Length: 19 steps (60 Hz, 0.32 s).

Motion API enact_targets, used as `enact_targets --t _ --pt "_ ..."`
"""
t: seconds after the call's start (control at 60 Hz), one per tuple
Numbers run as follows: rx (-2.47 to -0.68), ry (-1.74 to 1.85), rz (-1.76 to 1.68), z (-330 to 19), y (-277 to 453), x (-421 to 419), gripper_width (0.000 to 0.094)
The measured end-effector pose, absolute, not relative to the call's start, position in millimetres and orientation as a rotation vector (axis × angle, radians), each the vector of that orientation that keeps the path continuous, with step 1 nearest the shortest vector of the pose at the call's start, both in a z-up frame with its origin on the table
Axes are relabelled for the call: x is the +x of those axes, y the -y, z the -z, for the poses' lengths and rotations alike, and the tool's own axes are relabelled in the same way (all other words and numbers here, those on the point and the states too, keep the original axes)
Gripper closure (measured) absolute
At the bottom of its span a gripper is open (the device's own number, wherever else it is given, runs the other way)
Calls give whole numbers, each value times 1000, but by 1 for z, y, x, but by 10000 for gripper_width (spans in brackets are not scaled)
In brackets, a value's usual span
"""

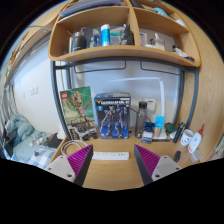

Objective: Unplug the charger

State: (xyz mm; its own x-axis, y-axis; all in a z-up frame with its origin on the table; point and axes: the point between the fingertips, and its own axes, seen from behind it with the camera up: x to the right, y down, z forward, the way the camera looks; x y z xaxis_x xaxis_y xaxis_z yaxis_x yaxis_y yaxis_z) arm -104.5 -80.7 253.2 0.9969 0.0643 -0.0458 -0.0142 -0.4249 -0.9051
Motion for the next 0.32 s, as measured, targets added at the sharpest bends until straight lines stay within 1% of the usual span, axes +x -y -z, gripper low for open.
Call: enact_targets --t 0.317 --pt "-2020 51 -71 -249 89 -105 108"
